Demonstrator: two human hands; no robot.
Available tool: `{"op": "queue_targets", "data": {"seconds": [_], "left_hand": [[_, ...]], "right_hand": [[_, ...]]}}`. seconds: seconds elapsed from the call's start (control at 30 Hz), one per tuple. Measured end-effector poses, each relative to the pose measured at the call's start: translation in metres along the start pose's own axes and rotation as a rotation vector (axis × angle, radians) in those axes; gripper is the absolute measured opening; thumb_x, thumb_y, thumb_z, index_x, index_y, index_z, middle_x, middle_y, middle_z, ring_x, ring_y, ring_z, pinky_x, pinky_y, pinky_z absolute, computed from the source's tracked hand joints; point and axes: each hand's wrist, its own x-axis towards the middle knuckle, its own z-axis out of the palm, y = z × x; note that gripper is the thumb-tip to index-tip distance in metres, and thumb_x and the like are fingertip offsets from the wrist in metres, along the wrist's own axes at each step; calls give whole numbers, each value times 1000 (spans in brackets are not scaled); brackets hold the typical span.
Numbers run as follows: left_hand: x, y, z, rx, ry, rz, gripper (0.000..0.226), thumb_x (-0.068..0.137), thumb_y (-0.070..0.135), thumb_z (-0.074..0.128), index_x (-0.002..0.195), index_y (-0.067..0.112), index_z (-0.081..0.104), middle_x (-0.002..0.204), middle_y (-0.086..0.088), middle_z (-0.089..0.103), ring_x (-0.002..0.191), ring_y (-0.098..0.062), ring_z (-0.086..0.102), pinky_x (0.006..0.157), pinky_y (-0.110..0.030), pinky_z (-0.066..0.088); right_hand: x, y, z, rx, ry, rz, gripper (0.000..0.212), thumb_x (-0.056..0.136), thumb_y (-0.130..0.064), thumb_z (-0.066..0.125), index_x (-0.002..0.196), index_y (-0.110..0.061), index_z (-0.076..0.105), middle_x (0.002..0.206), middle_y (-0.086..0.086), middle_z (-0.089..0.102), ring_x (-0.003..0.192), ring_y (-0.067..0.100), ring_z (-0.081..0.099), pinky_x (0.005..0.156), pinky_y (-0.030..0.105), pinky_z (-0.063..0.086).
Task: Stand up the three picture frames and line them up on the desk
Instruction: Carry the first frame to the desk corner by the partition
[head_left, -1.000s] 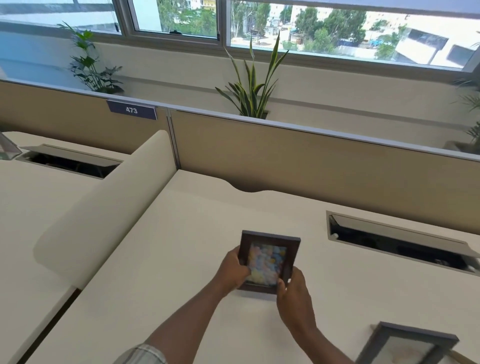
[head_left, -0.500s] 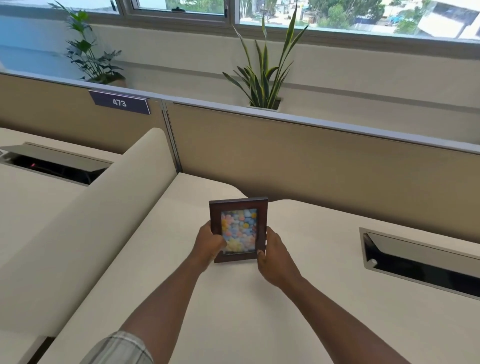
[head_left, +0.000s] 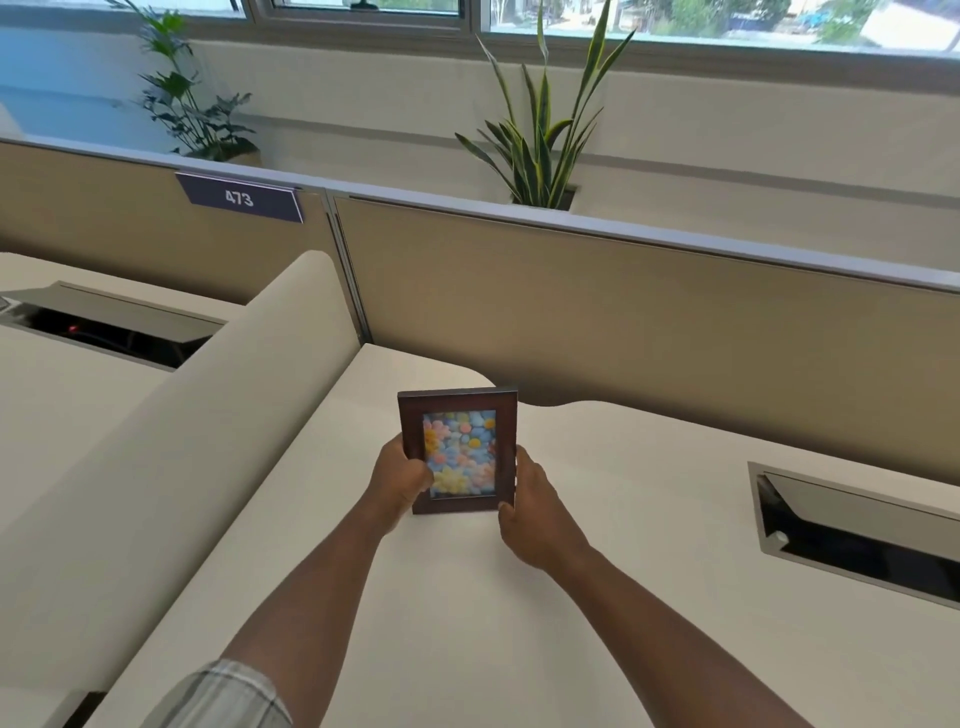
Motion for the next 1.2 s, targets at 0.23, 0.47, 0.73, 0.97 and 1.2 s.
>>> {"op": "queue_targets", "data": {"seconds": [0.23,0.47,0.73,0.97,1.2], "left_hand": [[-32,-22,-7,138,253,76,58,74,-11,65,122,14,44,128,-11,56,121,-25,54,90,-40,54],[-145,-37,28,362,231,270,30,68,-3,62,81,23,55,82,4,62,77,-17,62,66,-23,47],[-276,-62,132,266,-132,261,22,72,3,66,88,17,62,87,5,69,79,-4,64,72,-18,51],[-357,-86,234,206,-485,193,52,64,10,70,111,27,59,105,4,69,99,-5,63,82,-21,47],[-364,-82,300,319,-599,96,54,60,19,78,106,21,50,108,-1,66,99,-17,65,71,-27,59]], "right_hand": [[-36,3,-7,-81,-1,125,68,94,-18,52,151,-14,15,152,9,31,136,25,39,109,37,38],[-157,29,-13,-80,64,97,53,93,-16,49,144,-16,31,139,5,45,127,18,47,103,29,39],[-321,72,-21,-117,95,93,48,94,-17,46,142,-17,37,138,0,47,126,13,47,103,23,38],[-445,137,-38,-139,169,291,42,94,-17,46,136,-18,45,135,0,53,124,14,49,105,23,37],[-491,185,-75,-100,350,555,38,94,-13,48,132,-11,46,131,8,56,121,22,50,102,28,37]]}}
